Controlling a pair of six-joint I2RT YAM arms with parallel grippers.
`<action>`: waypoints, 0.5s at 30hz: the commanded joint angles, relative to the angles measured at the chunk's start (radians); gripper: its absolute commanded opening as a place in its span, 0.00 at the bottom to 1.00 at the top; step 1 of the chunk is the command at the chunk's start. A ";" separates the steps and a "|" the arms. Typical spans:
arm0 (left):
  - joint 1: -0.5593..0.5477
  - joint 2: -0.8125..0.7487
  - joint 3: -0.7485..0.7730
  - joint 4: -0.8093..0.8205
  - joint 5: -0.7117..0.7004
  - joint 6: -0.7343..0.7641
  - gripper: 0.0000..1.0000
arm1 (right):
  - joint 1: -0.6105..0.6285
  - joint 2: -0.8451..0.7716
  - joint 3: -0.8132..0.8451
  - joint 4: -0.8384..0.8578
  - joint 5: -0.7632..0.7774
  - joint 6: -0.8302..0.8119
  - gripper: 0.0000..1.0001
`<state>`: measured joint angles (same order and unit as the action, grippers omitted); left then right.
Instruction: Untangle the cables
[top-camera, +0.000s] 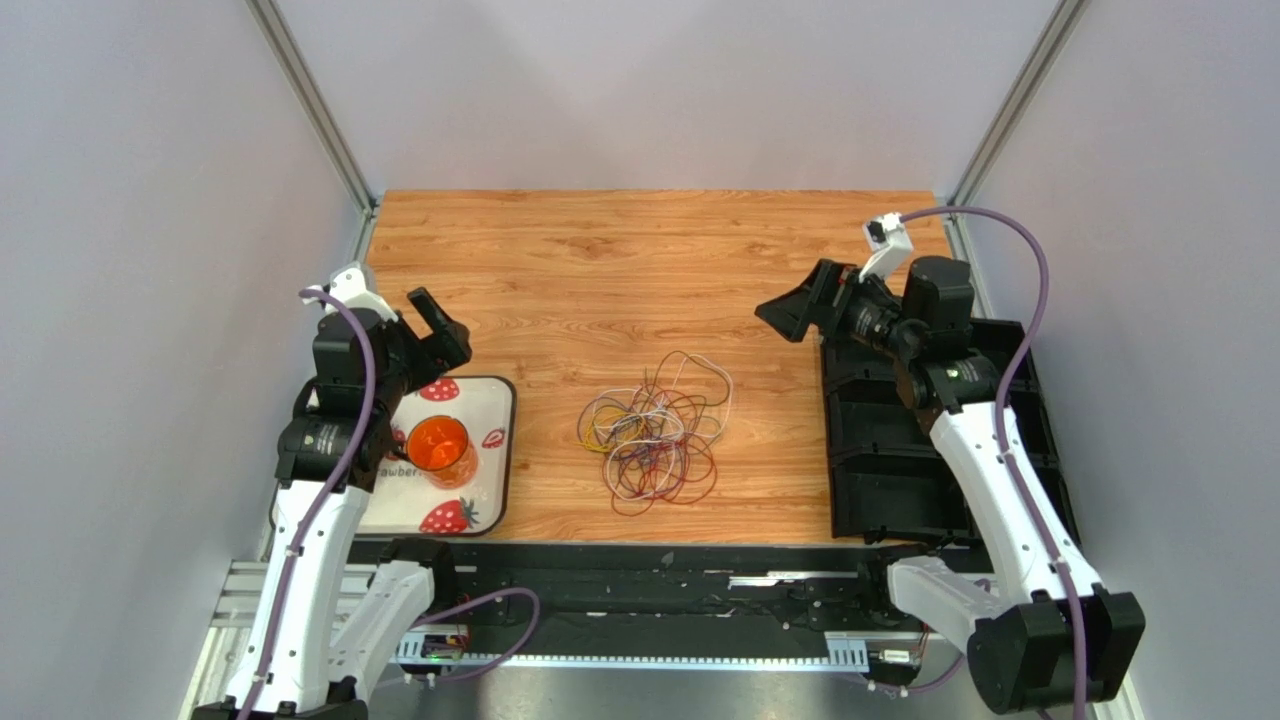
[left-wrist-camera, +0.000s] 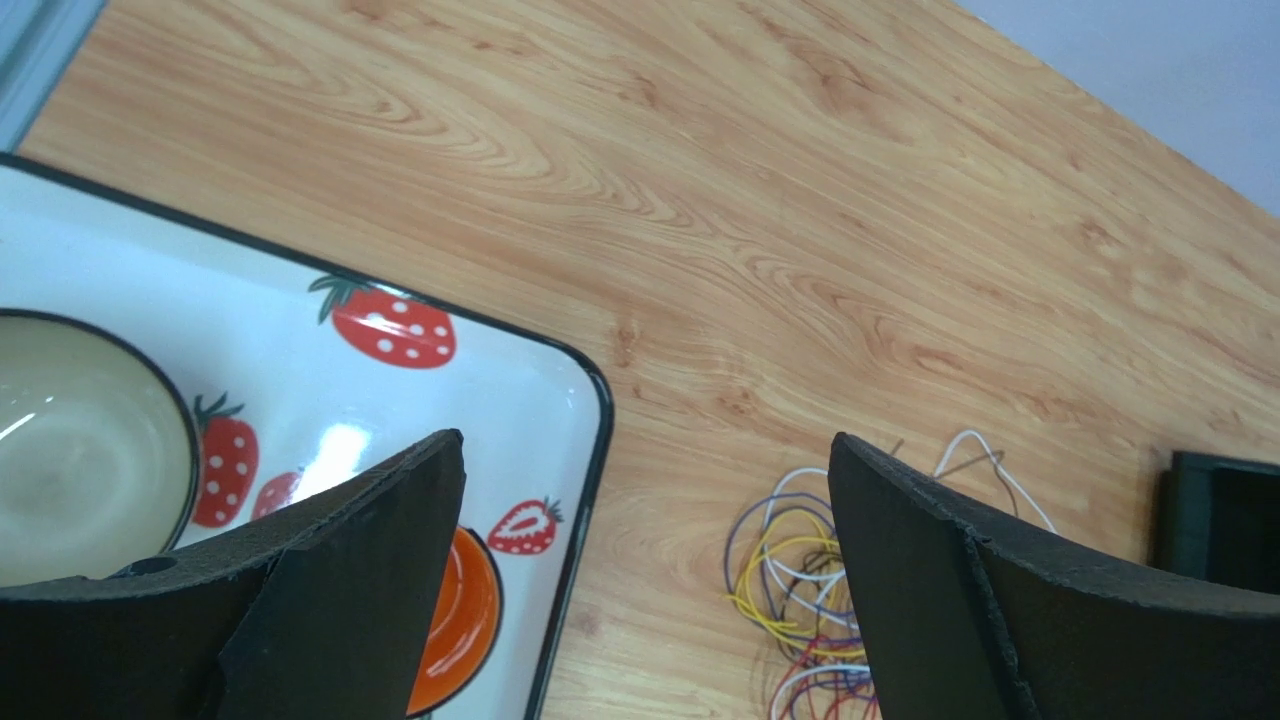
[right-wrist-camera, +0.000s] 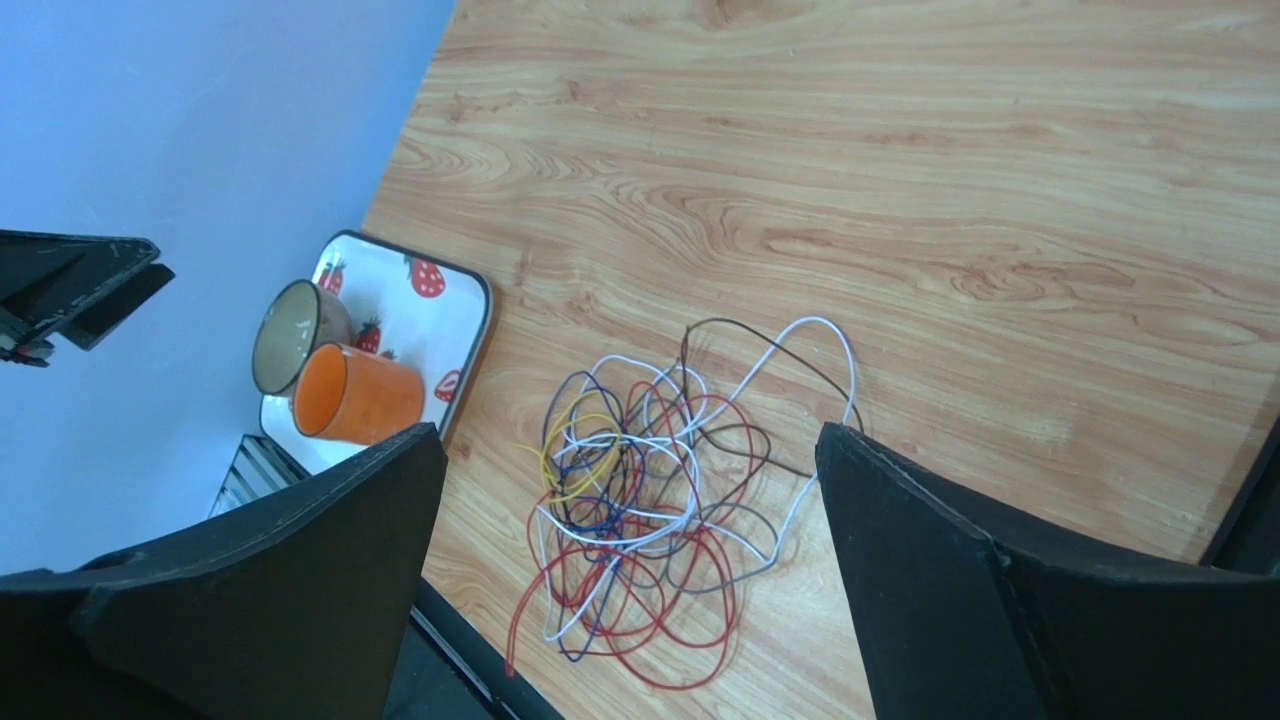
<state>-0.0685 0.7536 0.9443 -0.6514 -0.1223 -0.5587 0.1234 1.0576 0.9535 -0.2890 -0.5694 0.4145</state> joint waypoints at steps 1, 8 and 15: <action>0.007 -0.014 0.042 0.030 0.115 0.060 0.99 | 0.001 -0.077 0.117 -0.030 -0.011 -0.019 0.99; 0.007 0.030 0.014 0.073 0.140 0.025 0.97 | -0.010 -0.079 0.056 -0.064 0.237 0.203 1.00; 0.004 0.127 0.088 -0.008 0.302 0.100 0.84 | -0.021 0.076 0.008 -0.046 0.220 0.301 0.92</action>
<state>-0.0685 0.8639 0.9764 -0.6331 0.0597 -0.5175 0.1013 1.0637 0.9447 -0.2356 -0.4797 0.6437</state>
